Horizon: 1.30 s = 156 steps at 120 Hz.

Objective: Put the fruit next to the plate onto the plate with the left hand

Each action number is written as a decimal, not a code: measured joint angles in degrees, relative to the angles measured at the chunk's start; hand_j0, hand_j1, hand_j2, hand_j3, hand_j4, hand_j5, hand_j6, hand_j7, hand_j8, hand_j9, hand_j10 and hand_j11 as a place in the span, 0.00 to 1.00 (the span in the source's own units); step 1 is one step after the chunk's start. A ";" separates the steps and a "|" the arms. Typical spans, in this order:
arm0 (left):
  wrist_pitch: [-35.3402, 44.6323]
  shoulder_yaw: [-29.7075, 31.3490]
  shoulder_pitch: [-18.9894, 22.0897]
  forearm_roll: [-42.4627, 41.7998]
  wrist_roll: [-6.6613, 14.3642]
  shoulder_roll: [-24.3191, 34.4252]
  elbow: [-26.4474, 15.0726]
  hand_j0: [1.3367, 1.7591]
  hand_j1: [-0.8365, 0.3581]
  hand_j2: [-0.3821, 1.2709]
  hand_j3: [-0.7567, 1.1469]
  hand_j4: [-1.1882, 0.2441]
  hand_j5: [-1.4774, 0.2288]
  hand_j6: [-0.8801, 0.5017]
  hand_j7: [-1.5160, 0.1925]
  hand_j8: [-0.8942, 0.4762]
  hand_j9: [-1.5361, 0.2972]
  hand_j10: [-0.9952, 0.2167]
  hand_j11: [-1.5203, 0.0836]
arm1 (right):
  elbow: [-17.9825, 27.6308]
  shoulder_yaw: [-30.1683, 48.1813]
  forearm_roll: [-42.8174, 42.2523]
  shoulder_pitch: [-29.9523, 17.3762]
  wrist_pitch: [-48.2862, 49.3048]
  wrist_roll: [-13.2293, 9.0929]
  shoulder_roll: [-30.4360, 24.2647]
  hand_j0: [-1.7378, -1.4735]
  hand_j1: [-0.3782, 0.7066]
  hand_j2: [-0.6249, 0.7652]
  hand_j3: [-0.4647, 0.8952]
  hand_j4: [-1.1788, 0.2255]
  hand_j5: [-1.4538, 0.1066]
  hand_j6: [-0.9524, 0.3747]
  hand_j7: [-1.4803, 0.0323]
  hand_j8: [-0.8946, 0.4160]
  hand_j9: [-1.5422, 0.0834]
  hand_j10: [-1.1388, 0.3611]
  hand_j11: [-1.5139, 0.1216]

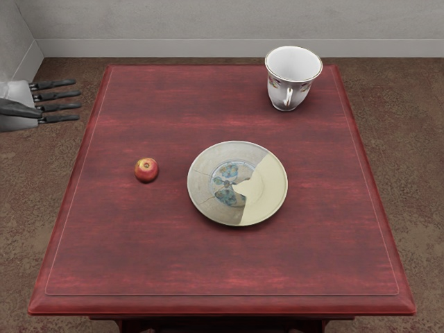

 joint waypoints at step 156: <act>44.19 36.37 -23.59 62.40 0.00 -22.95 -24.82 0.76 0.96 0.24 0.40 0.80 0.84 0.61 0.86 0.62 0.81 0.79 0.92 | 0.01 0.04 -0.05 0.00 0.00 0.00 0.00 0.30 0.04 0.45 0.34 0.83 0.92 0.71 0.97 0.67 0.94 0.75 0.91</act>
